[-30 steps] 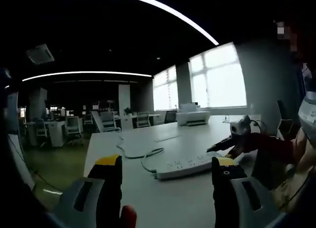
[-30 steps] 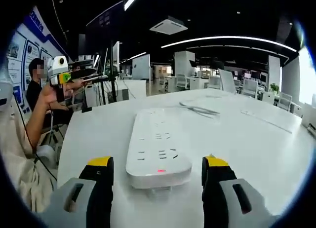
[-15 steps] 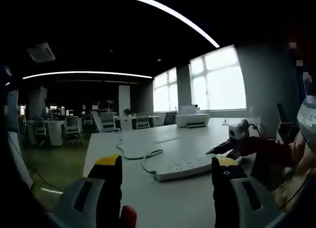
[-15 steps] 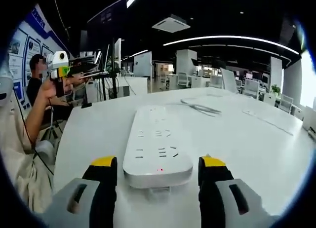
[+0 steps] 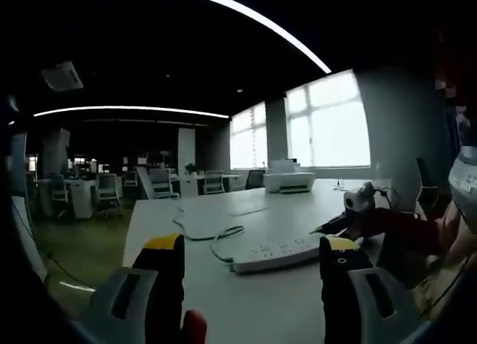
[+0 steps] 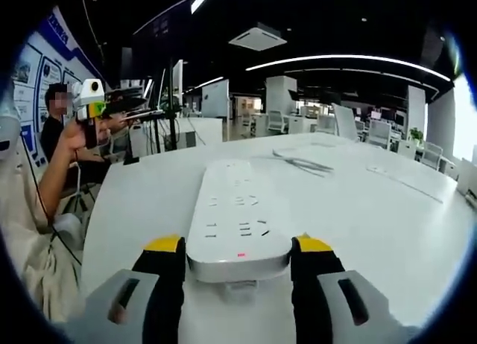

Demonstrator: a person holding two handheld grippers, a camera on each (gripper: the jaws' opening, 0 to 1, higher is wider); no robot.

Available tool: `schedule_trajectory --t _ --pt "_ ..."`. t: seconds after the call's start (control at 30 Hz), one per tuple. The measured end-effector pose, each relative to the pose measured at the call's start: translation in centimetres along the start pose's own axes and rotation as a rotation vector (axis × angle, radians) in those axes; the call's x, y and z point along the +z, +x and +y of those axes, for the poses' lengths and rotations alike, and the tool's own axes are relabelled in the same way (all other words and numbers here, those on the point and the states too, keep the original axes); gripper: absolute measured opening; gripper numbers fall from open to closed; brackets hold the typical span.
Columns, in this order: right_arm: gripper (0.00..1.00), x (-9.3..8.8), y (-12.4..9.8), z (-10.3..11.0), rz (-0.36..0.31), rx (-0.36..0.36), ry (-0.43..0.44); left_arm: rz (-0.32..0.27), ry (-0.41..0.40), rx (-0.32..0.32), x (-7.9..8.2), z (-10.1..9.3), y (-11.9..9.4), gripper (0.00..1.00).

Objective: Pick up the power strip scattered on the table, fix it on the side mounting bracket of the table, and press the switch

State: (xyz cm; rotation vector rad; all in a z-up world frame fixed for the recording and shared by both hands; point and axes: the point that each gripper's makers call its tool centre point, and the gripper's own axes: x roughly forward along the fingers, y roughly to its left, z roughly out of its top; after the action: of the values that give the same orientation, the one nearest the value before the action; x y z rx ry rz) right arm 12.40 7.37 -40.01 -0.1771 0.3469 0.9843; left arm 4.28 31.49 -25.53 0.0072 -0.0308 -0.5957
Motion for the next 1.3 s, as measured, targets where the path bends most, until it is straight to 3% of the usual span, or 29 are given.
schedule_trajectory --t 0.37,0.53,0.83,1.3 --pt "0.50 0.0 0.1 0.1 -0.017 0.003 0.003 0.002 -0.009 -0.001 -0.2 -0.1 0.2 0.76" --pt "0.49 0.0 0.1 0.0 -0.019 -0.005 0.003 0.017 -0.081 0.003 -1.0 0.3 0.6 0.77" --pt "0.48 0.2 0.2 -0.1 -0.026 -0.031 0.011 0.030 -0.086 -0.003 -1.4 -0.1 0.9 0.77" --pt "0.48 0.3 0.2 -0.2 0.001 -0.045 0.013 0.048 -0.144 -0.012 -2.6 -0.4 1.9 0.75"
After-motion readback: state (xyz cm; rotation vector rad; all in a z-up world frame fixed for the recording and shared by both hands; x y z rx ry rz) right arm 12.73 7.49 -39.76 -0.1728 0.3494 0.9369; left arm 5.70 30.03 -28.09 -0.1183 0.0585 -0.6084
